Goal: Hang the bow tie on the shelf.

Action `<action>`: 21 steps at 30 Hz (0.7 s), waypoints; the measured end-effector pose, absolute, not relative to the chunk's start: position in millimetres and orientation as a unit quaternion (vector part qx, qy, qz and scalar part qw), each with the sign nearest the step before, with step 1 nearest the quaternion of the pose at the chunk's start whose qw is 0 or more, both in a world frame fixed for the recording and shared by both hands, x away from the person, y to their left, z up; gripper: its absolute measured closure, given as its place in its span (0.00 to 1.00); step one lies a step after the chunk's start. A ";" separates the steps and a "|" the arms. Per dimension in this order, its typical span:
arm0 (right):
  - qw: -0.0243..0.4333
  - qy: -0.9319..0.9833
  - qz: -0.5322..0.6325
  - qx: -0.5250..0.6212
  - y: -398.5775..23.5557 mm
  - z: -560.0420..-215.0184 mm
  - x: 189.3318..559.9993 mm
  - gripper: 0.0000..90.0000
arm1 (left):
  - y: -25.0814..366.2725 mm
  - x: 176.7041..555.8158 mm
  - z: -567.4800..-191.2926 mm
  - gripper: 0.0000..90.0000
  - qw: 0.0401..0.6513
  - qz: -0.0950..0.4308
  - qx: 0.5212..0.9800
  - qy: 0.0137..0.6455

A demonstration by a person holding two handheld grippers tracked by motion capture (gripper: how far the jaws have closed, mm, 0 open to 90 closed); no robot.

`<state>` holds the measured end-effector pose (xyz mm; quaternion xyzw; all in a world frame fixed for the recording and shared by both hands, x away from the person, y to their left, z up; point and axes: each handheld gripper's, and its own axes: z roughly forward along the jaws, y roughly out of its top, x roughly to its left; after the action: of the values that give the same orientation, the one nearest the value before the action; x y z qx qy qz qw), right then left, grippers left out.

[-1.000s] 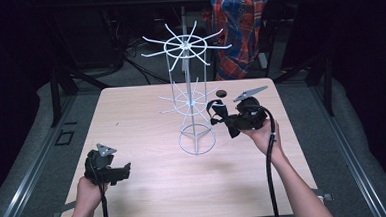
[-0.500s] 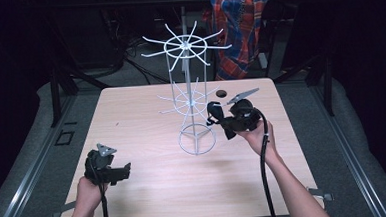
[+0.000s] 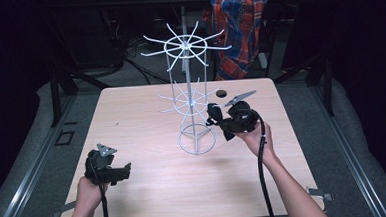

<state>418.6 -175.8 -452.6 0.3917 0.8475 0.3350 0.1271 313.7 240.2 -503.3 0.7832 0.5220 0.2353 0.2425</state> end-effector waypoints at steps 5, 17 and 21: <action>0.129 0.847 0.334 0.393 -177.0 -454.0 419.9 0.81 | 240.0 313.5 -503.1 0.17 0.243 0.235 0.783 0.522; 0.124 0.844 0.335 0.401 -178.0 -457.5 421.5 0.79 | 239.7 313.5 -502.8 0.17 0.242 0.233 0.784 0.521; 0.121 0.843 0.336 0.401 -176.6 -459.5 422.0 0.78 | 239.8 313.4 -502.8 0.17 0.243 0.233 0.784 0.521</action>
<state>422.0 -176.6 -459.5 0.4014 0.8435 0.3360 0.1208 313.4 239.8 -502.8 0.7843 0.5212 0.2332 0.2426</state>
